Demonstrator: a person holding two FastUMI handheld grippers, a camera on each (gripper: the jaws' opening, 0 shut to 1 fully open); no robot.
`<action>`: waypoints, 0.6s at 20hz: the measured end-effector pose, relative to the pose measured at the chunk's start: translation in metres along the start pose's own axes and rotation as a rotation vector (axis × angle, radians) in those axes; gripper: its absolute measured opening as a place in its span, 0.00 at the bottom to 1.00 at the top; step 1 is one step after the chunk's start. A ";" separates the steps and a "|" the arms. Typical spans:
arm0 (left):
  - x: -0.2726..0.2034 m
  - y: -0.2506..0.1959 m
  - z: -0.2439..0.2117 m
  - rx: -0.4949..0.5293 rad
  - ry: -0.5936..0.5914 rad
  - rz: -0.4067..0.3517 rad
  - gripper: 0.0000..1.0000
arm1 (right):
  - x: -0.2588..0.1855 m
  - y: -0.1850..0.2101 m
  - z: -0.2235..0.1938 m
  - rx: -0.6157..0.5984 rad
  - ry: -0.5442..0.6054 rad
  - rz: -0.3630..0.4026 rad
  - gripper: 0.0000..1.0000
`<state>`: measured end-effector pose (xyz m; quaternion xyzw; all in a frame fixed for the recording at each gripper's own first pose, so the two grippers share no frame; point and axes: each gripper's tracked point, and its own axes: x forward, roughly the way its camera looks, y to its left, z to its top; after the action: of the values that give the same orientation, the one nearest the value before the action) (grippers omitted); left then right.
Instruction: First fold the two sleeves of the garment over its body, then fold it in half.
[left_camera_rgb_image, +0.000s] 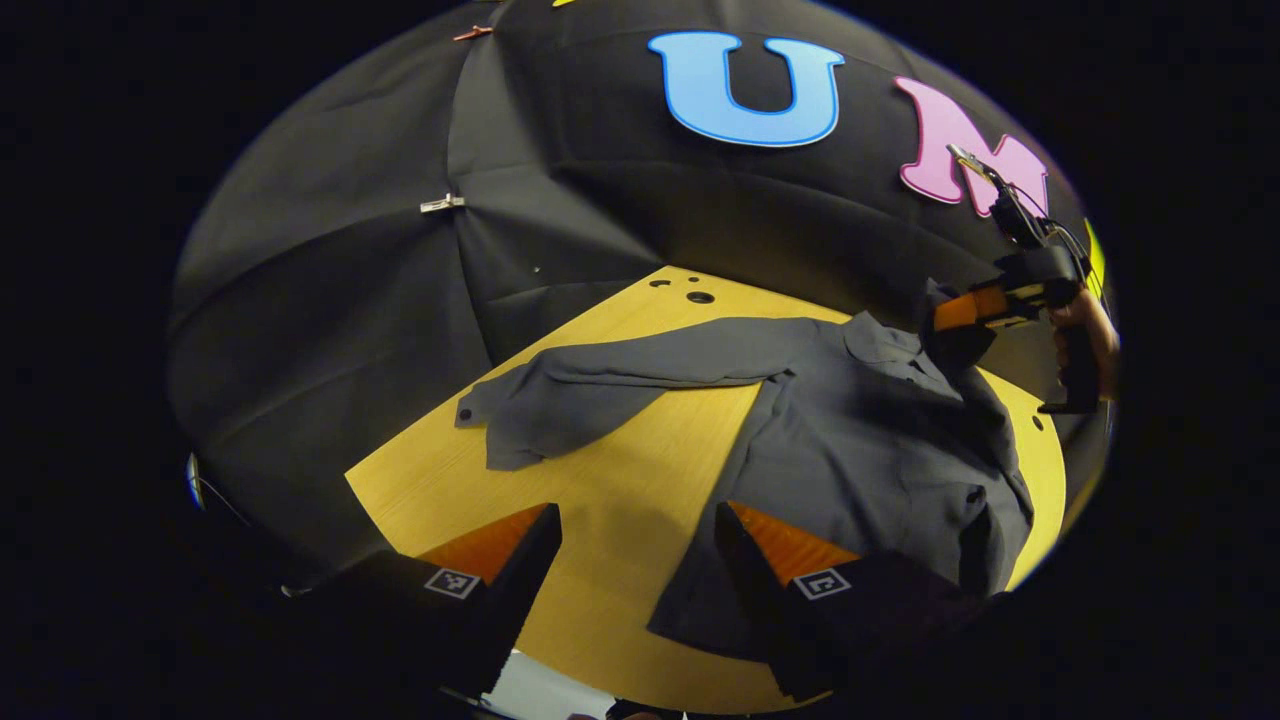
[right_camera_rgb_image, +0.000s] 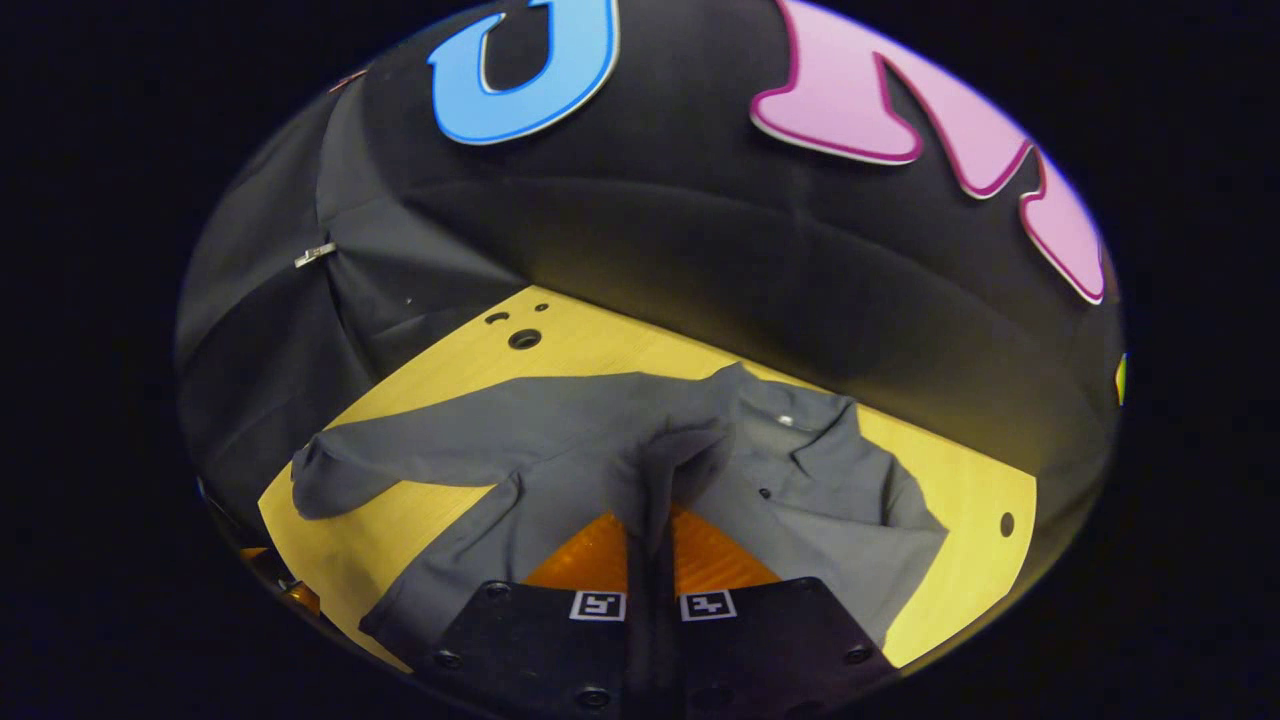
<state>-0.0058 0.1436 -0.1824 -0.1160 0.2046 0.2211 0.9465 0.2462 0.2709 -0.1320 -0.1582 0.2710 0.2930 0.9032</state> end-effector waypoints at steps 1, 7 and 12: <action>0.003 0.004 0.000 -0.010 0.000 0.007 0.97 | 0.007 0.011 -0.004 -0.001 0.010 0.014 0.00; 0.009 0.027 0.003 -0.033 0.005 0.038 0.98 | 0.046 0.061 -0.031 -0.027 0.073 0.053 0.08; 0.004 0.047 0.007 -0.029 -0.012 0.076 0.97 | 0.051 0.091 -0.046 0.037 0.134 0.119 0.34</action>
<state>-0.0223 0.1885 -0.1834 -0.1206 0.2000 0.2605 0.9368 0.2066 0.3435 -0.2101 -0.1443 0.3450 0.3296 0.8669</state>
